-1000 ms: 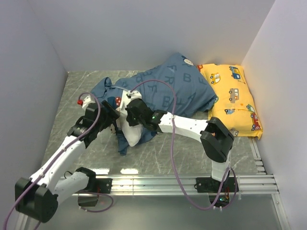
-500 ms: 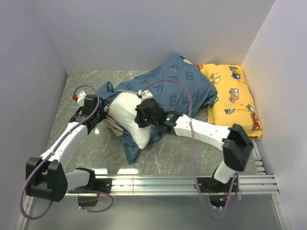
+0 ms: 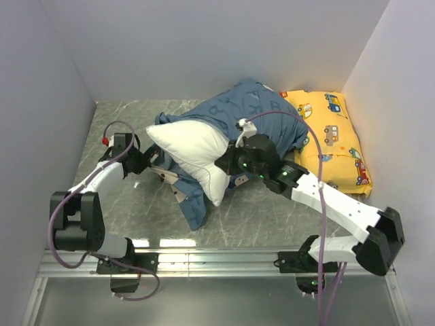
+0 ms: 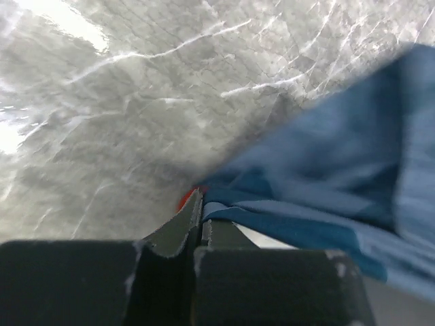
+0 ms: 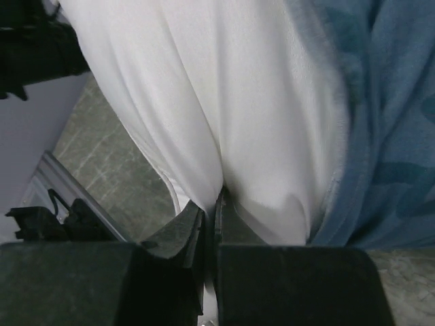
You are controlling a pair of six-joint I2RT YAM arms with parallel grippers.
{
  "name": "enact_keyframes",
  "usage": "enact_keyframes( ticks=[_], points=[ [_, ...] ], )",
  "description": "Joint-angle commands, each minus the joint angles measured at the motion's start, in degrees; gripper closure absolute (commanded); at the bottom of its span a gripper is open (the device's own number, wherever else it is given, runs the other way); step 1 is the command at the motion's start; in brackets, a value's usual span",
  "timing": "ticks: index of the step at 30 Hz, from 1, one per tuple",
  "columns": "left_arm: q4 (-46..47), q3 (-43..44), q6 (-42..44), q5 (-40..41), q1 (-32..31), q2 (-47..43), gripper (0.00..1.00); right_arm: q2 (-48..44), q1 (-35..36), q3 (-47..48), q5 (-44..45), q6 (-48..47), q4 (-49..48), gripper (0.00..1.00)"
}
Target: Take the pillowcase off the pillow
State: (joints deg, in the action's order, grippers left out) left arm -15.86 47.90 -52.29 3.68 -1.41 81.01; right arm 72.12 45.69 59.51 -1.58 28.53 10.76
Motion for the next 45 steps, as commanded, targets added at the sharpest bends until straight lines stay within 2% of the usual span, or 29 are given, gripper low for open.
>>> enact_keyframes(
  ticks=[1, 4, 7, 10, 11, 14, 17, 23, 27, 35, 39, 41, 45],
  points=[
    [6.8, 2.3, 0.4, 7.9, 5.0, 2.6, 1.00, -7.9, -4.0, -1.3, 1.2, -0.6, 3.5, 1.00],
    [8.2, 2.8, -0.3, 6.4, 5.0, 3.4, 1.00, -8.8, -4.5, -1.4, -0.8, -0.7, 4.1, 1.00],
    [10.2, 2.6, 0.2, 1.6, 4.3, 3.3, 0.98, -7.6, -4.5, -0.1, -5.3, 0.0, 2.2, 1.00],
    [14.1, 0.1, -0.4, -3.1, 3.2, 0.5, 0.77, -3.8, -4.5, 4.9, -9.5, 0.6, 2.2, 1.00],
    [14.8, -0.3, -0.6, -3.2, 3.2, -0.5, 0.60, -2.8, -4.6, 6.0, -10.3, 1.3, 1.5, 1.00],
    [14.2, -0.9, -1.9, -6.8, 3.8, -4.5, 0.33, 1.5, -5.1, 11.4, -12.7, 1.8, 2.0, 1.00],
    [11.4, 1.7, -2.0, -8.0, 5.8, -7.3, 0.23, 4.6, -6.1, 14.6, -16.9, 3.5, 0.6, 1.00],
    [2.2, 7.7, -1.6, -6.0, 9.9, -12.8, 0.13, 10.2, -7.1, 20.1, -21.2, 5.6, -0.1, 1.00],
    [1.0, 9.8, -1.7, -11.8, 14.2, -14.6, 0.10, 12.5, -7.5, 20.8, -23.5, 7.7, -2.8, 1.00],
    [2.2, 11.3, -0.1, -22.0, 13.6, -20.8, 0.09, 21.2, -7.5, 28.6, -25.9, 11.7, -5.7, 1.00],
    [-2.3, 10.7, 1.4, -17.8, 5.8, -25.3, 0.07, 26.9, -7.4, 36.4, -28.2, 14.7, -8.0, 1.00],
    [-3.4, 8.7, 0.6, -14.1, -0.2, -26.6, 0.06, 30.1, -7.0, 39.0, -27.9, 15.7, -8.2, 1.00],
    [0.1, 1.1, -2.7, -12.6, -7.7, -32.1, 0.01, 36.1, -5.9, 44.7, -27.5, 18.5, -10.1, 1.00]
  ],
)
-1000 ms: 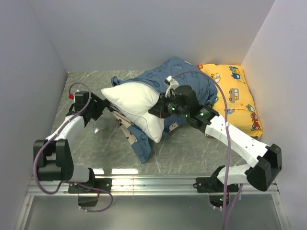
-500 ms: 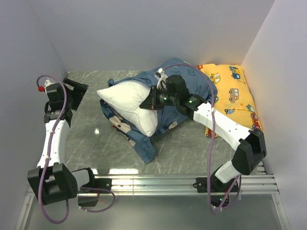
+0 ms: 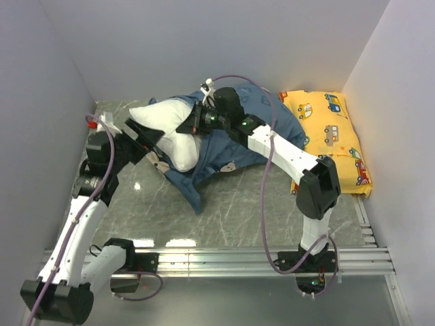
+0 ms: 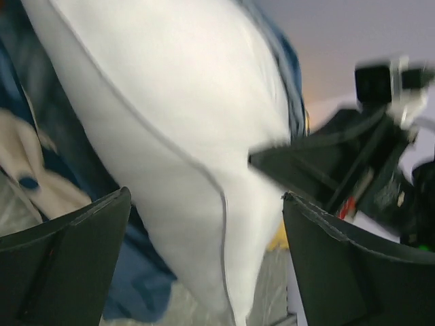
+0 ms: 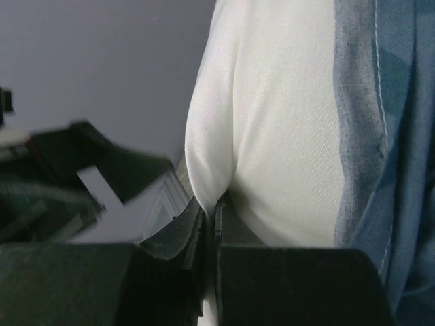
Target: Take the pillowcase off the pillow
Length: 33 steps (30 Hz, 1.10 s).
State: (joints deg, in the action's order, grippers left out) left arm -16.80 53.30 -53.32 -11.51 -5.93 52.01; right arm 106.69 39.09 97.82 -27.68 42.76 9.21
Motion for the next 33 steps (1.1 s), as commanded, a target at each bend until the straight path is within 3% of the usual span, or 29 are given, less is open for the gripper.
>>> enact_keyframes(
  ticks=[1, 7, 11, 16, 21, 24, 25, 26, 27, 29, 30, 33],
  points=[
    [2.0, -5.4, -2.1, 2.7, -4.4, -3.8, 0.01, 2.5, 0.9, 7.3, -1.1, 4.9, -8.6, 1.00],
    [3.4, -10.2, -2.8, 7.9, -13.9, -3.1, 0.01, 9.8, 3.3, 15.5, 0.5, 3.0, -3.8, 1.00],
    [9.1, -13.5, -3.8, 10.0, -14.7, -1.7, 0.01, 10.9, 4.9, 17.0, 2.2, 0.6, -1.7, 1.00],
    [4.6, -12.9, -4.9, 19.3, -14.6, 1.3, 0.04, 8.1, 5.2, 12.0, 2.9, -0.3, -2.7, 1.00],
    [6.0, -13.1, -5.6, 25.8, -14.7, 1.1, 0.30, 4.1, 5.8, 8.1, 2.5, -1.2, -1.8, 1.00],
    [5.5, -10.5, -5.0, 26.2, -14.7, 4.3, 0.63, 1.9, 7.0, 5.9, 2.8, -1.8, -1.7, 1.00],
    [6.3, -10.2, -4.8, 26.1, -14.7, 4.8, 0.84, 1.6, 7.1, 5.7, 2.8, -2.4, -1.0, 1.00],
    [6.6, -10.0, -4.4, 26.1, -14.7, 4.9, 0.92, 1.2, 7.2, 5.6, 2.5, -2.6, -0.7, 1.00],
    [6.7, -9.5, -4.3, 26.5, -14.7, 4.8, 1.00, 0.5, 7.4, 5.8, 2.5, -2.9, -0.3, 1.00],
    [5.4, -8.7, -4.0, 28.5, -14.7, 4.3, 1.00, 0.0, 7.5, 7.6, 4.7, -5.1, 2.9, 0.99],
    [4.8, -8.1, -3.9, 29.3, -14.7, 3.9, 1.00, -0.4, 7.6, 8.4, 6.2, -6.1, 4.5, 0.83],
    [3.1, -7.4, -3.3, 31.0, -14.6, 3.1, 1.00, -1.9, 7.7, 11.7, 12.3, -10.8, 10.9, 0.52]
  ],
)
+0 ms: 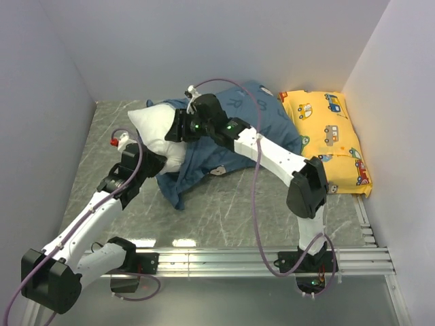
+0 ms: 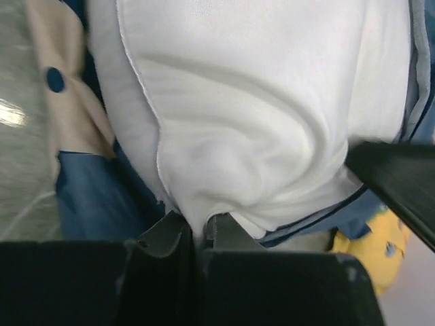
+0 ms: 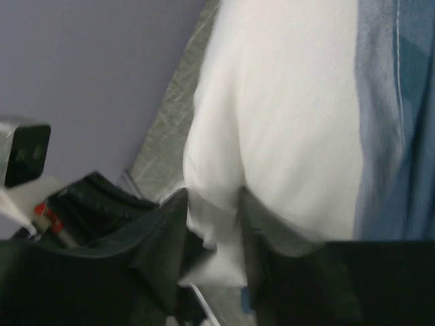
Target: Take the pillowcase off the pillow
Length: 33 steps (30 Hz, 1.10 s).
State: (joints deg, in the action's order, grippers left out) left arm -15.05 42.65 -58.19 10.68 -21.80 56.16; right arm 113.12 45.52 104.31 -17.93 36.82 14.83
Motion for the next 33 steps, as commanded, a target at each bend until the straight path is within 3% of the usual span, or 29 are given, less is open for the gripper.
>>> enact_keyframes(
  ticks=[1, 3, 7, 11, 16, 19, 26, 33],
  points=[
    [1.0, 3.1, 1.8, 9.0, 1.3, -1.1, 1.00, -9.0, 1.3, 5.5, 3.6, -6.5, 7.2, 0.47],
    [0.6, 2.5, 1.5, 9.3, 1.3, -1.7, 1.00, -11.3, 1.2, 5.7, 8.1, -8.6, 9.4, 0.38],
    [1.1, 1.9, 1.3, 8.3, 1.9, -2.7, 1.00, -17.7, 1.1, -0.7, 16.9, -10.7, 10.7, 0.32],
    [0.1, 4.1, 2.6, 7.6, 2.0, -2.8, 1.00, -26.2, 1.0, -16.1, 22.7, -11.7, 7.6, 0.31],
    [-1.1, 7.4, 3.3, 6.3, 2.0, -2.3, 1.00, -31.6, 1.2, -31.5, 23.0, -10.2, -0.3, 0.31],
    [-0.9, 8.2, 3.4, 5.6, 2.0, -2.2, 1.00, -31.7, 2.1, -38.7, 24.6, -10.3, -4.2, 0.29],
    [-2.5, 10.5, 3.7, 5.2, 2.0, -1.9, 1.00, -28.7, 2.7, -44.5, 31.2, -11.0, -12.7, 0.23],
    [-3.8, 12.3, 4.3, 4.9, 2.0, -2.3, 1.00, -26.7, 2.7, -47.2, 28.7, -9.6, -20.5, 0.19]
  ],
)
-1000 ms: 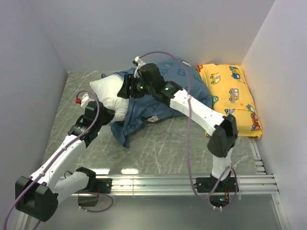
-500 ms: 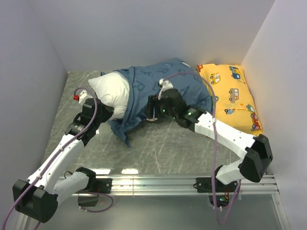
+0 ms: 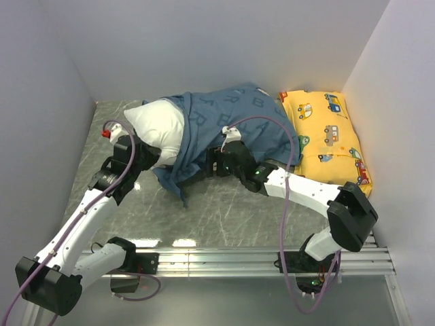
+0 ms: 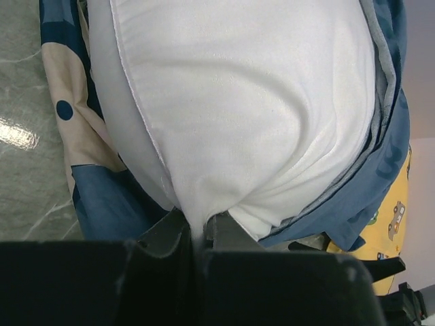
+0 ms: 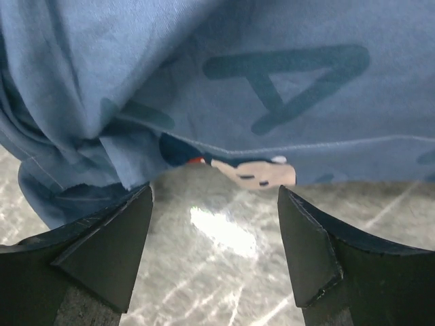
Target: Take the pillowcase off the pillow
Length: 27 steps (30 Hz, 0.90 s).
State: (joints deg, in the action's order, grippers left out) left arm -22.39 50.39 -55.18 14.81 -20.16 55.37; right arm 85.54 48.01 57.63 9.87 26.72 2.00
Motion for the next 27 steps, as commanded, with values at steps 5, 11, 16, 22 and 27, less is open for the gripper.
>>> enact_keyframes(
  ticks=[5, 11, 16, 22, 27],
  points=[
    [3.1, 4.7, 1.3, 0.3, 0.4, -2.0, 1.00, 3.3, 0.2, 0.9, 5.2, -0.2, -8.6, 0.18],
    [1.8, 6.2, 1.3, -0.1, 0.4, -2.3, 1.00, 6.5, 0.2, 4.2, 11.4, -1.5, -8.9, 0.31],
    [0.8, 8.2, 2.3, 1.1, 0.6, -2.7, 1.00, 4.8, 0.0, 5.7, 14.6, -2.6, -7.7, 0.91],
    [0.1, 11.6, 3.5, -1.9, 7.0, -2.2, 1.00, 0.9, -1.3, 5.3, 18.3, -3.4, -3.5, 1.00],
    [-0.9, 14.2, 5.6, -9.7, 19.3, -2.1, 1.00, -2.2, -7.4, 2.5, 19.5, -1.0, 1.9, 1.00]
  ],
)
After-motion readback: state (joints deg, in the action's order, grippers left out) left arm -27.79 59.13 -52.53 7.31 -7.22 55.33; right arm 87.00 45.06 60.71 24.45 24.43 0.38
